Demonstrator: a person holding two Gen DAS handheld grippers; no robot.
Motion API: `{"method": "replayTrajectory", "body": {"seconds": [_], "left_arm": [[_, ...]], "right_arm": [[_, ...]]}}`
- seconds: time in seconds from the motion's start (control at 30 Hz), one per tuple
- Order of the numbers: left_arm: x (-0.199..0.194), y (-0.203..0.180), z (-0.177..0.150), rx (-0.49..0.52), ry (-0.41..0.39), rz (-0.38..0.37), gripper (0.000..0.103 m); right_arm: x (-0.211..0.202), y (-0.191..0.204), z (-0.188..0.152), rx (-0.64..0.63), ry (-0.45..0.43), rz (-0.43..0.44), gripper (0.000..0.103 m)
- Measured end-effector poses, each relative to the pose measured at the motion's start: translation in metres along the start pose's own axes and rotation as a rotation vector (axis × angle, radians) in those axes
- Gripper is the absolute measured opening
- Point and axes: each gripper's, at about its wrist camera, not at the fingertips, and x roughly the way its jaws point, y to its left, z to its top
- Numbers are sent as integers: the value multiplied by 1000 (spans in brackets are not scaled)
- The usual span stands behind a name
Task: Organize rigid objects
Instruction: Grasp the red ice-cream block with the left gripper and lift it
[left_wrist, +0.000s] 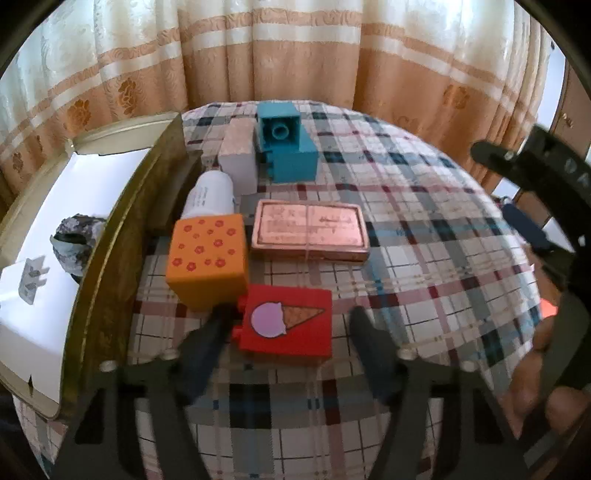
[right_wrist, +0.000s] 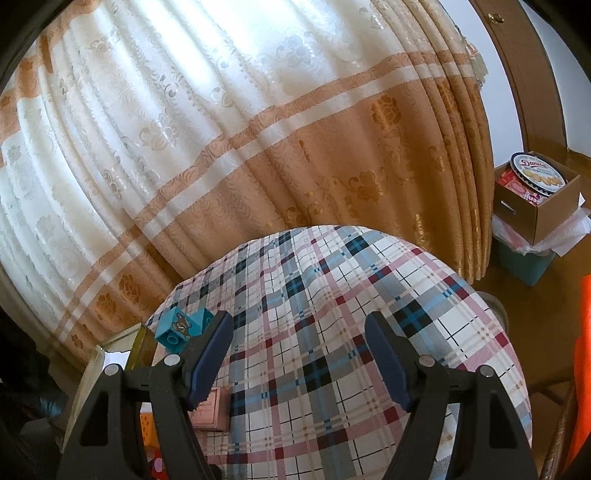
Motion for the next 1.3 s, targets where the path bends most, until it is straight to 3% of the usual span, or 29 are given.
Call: {"method": "replayTrajectory", "body": {"seconds": [0.03,0.07,0.37,0.67,0.83,1.0,1.1,1.2,1.3], "left_arm": [[-2,3,-1,-4,-4,-17,44],[-4,5,-2,-8,-6,-31,43],[-17,20,-7,-10,-23,-145,42],[-62,35,-4,21,-176,-196,42],[-68,51,1,-13,-189,-197,42],[-74,63,2,-28,-206,-180,42],[-73,72,3,-50,-202,-161,42],[-74,81,4,-76,-207,-157,42],[-77,87,3,-82,-219,-144,42]], "right_arm": [[1,0,0,2,6,-2,76],[2,-1,0,5,10,-3,76],[4,-3,0,20,20,-10,76],[9,2,0,-10,57,7,76],[31,19,-5,-92,194,58,76],[52,59,-20,-287,354,158,76],[67,75,-22,-301,408,202,76],[81,90,-25,-356,426,188,76],[86,102,-35,-448,434,116,68]]}}
